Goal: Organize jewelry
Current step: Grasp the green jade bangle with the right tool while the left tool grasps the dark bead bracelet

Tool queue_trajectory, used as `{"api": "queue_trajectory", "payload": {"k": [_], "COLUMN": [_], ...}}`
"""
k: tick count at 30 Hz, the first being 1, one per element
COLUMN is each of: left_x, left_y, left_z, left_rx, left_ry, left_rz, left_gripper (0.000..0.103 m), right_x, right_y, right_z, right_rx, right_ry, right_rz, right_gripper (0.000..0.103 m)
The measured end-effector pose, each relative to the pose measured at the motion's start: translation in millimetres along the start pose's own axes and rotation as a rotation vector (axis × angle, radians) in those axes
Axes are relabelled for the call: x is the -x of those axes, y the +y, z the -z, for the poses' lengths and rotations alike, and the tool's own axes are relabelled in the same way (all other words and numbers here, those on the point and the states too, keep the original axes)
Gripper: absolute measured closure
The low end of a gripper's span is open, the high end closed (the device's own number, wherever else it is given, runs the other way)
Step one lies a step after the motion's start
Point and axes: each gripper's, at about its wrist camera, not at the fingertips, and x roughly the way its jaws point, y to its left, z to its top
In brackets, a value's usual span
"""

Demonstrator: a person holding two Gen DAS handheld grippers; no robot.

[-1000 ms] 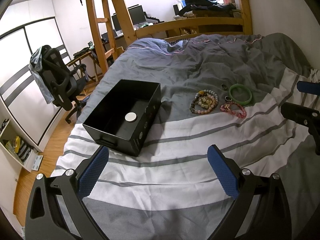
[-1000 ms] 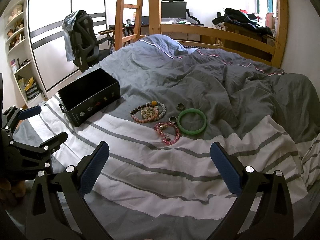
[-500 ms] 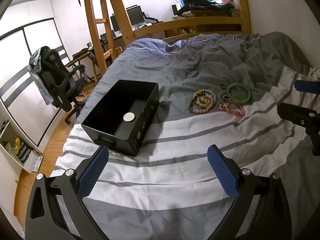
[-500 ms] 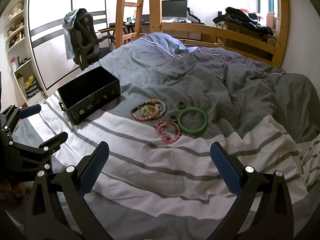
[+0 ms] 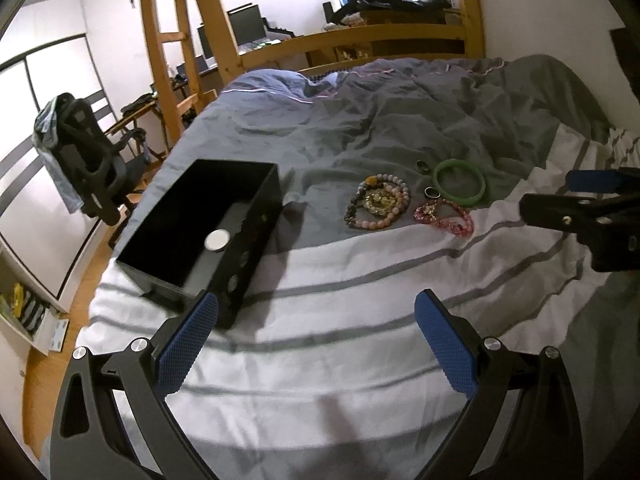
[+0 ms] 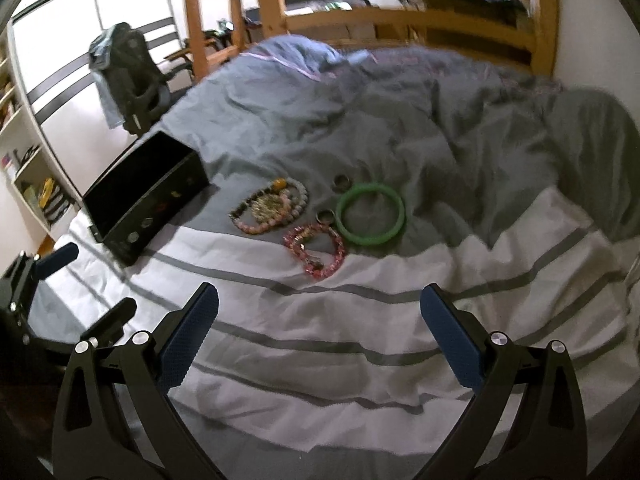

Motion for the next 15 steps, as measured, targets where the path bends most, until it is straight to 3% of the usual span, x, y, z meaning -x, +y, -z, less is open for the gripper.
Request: {"api": "queue_trajectory", "payload": {"k": [11, 15], "left_x": [-71.1, -106.2], "left_y": [-31.0, -31.8], "left_z": [-39.4, -54.7], "left_rx": [-0.062, -0.032], "left_ry": [-0.011, 0.003], "left_rz": [0.046, 0.088], "left_gripper": [0.006, 0.006], "right_x": [-64.8, -89.5], "right_y": [-33.9, -43.0], "right_z": [-32.0, -43.0], "right_rx": [-0.134, -0.178], "right_ry": [0.057, 0.069], "right_rz": [0.124, 0.115], "right_gripper": [0.003, 0.003]}}
